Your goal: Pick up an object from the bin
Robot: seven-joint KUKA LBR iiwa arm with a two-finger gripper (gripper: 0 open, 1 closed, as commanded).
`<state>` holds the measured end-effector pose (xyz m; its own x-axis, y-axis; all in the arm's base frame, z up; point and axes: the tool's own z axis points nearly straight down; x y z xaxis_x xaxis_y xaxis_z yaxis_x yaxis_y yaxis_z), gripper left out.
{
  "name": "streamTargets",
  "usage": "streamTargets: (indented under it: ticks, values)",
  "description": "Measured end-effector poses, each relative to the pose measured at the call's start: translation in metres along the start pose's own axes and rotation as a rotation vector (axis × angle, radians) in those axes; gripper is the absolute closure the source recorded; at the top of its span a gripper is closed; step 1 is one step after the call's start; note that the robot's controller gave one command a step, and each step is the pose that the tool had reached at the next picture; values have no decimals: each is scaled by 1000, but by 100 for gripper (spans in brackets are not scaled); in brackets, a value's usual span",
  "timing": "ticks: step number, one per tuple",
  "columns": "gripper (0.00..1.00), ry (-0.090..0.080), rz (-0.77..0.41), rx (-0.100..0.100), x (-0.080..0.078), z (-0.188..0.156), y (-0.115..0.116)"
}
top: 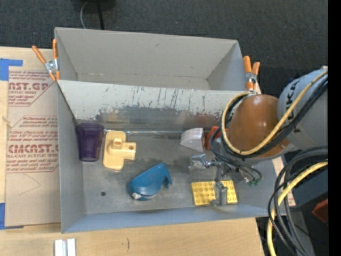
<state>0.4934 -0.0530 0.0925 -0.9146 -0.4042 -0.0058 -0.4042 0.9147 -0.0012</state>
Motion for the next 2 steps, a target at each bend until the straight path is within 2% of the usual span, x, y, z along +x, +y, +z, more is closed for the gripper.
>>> streamTargets:
  ticks: [1, 2]
  values:
    - [100, -18, -93, 10, 1, 18, -1]
    - [100, -18, -93, 10, 1, 18, -1]
